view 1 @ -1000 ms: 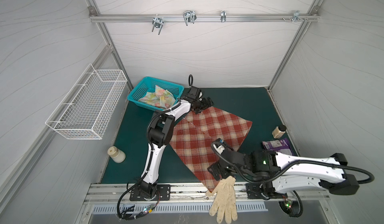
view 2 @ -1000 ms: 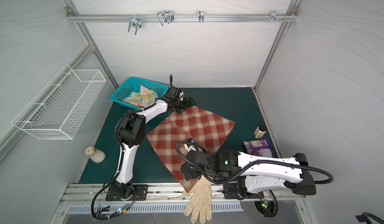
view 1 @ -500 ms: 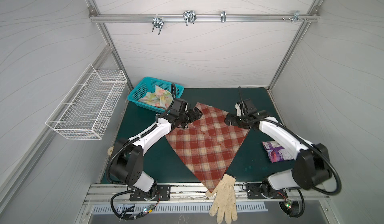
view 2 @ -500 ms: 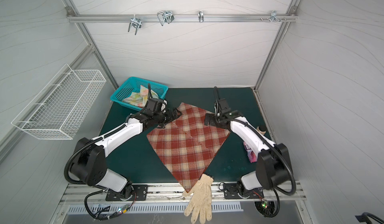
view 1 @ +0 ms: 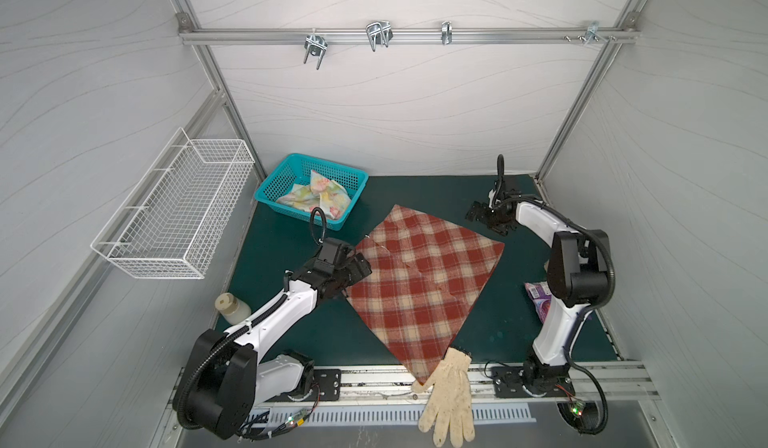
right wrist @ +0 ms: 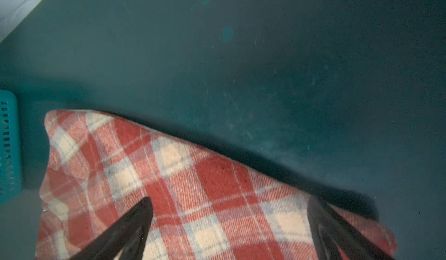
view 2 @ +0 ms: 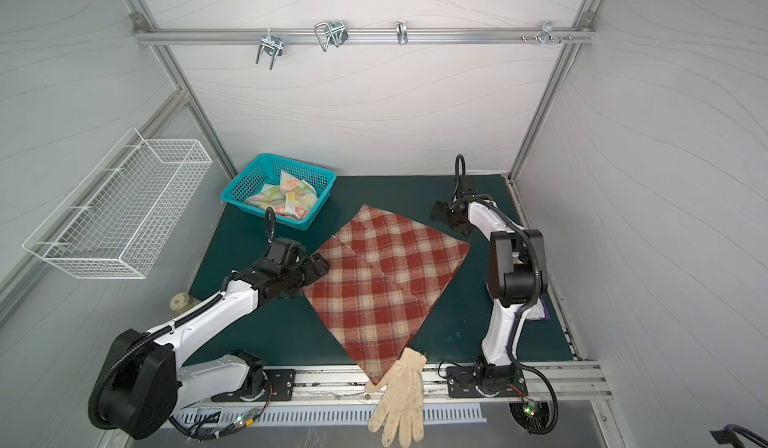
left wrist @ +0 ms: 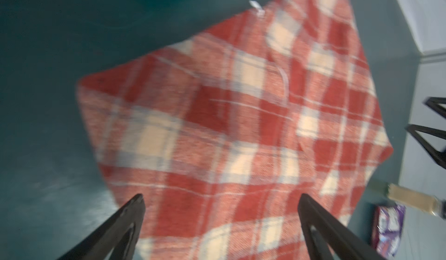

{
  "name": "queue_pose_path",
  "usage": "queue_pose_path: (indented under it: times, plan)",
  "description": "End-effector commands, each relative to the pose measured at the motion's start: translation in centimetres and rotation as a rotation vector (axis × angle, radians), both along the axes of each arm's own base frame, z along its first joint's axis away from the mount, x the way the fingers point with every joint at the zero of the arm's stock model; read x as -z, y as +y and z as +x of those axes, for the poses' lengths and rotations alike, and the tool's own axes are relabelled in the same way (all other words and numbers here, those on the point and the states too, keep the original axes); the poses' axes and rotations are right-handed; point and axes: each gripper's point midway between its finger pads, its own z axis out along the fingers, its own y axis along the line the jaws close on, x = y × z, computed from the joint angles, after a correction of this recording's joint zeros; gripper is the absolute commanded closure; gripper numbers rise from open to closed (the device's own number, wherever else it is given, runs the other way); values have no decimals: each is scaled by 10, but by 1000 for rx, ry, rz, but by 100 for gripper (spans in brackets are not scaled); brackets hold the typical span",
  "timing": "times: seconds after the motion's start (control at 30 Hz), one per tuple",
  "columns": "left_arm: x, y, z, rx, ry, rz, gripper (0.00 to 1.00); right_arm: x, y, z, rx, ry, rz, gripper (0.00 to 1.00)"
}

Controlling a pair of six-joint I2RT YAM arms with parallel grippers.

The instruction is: Fold and stack the skirts

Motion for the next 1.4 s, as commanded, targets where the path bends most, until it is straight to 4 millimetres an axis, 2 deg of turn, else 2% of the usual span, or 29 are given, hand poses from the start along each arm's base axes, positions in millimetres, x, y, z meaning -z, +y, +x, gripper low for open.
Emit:
queue_pose_path:
  times: [0.0, 0.13, 0.3, 0.53, 0.63, 0.93, 1.13, 1.23, 1.37]
  plan:
    - [11, 9, 6, -38, 0, -3, 1, 15, -8, 4, -8, 45, -15, 1]
    - [28, 8, 14, -35, 29, 2, 1, 31, -13, 2, -10, 75, -23, 1]
    - [47, 1, 29, -29, 89, 5, 1, 43, -11, -13, -14, 96, -3, 1]
    - [61, -6, 64, -15, 132, 48, 1, 43, -8, -33, -17, 108, 24, 1]
    - [63, -16, 88, -2, 142, 44, 1, 37, -6, -42, -17, 99, 40, 1]
    - [48, -67, 165, 81, 116, 68, 1, 26, 5, -81, -37, 83, 93, 1]
    - [47, -106, 204, 126, 113, 51, 1, 16, 32, -117, -102, 62, 81, 1]
    - [44, -128, 220, 148, 76, 37, 1, 19, 44, -134, -118, 62, 89, 1]
    - [36, -155, 246, 188, 51, 28, 1, 30, 69, -161, -180, 91, 79, 1]
